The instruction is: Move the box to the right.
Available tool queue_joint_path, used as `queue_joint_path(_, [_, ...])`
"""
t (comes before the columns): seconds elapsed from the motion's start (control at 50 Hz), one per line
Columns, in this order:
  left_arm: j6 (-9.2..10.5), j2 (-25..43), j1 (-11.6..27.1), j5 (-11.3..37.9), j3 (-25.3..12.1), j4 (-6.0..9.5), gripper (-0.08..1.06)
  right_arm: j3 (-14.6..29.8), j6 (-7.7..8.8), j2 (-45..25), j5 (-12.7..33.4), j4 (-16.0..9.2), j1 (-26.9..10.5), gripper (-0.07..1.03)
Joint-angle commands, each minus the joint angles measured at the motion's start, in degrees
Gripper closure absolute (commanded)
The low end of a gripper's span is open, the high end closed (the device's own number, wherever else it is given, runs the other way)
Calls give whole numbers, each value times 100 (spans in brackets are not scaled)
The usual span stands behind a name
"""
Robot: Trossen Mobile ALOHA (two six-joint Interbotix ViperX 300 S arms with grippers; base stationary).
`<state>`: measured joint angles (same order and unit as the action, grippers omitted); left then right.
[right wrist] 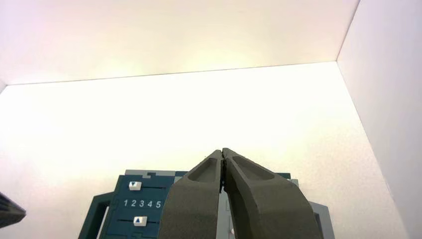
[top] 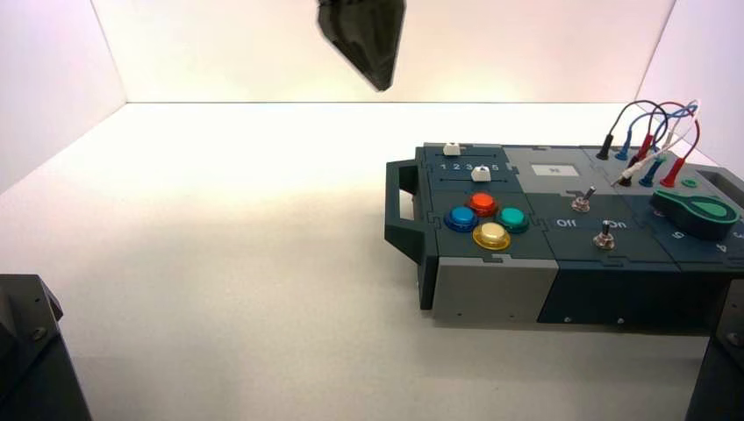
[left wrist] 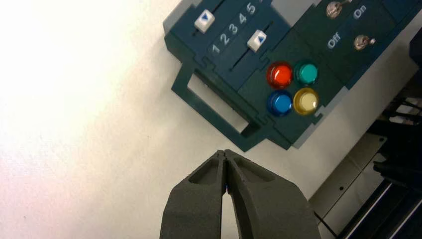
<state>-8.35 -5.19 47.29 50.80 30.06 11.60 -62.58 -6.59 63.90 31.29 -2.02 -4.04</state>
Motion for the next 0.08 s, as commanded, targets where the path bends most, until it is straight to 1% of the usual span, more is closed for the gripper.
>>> queue_joint_path(0.02, [26, -185, 0, -62, -9, -18, 101, 141, -18, -193, -26, -26, -9, 99])
queue_joint_path(0.08, [26, -176, 9, -88, -18, -18, 101, 149, -18, -255, -26, -26, -9, 98])
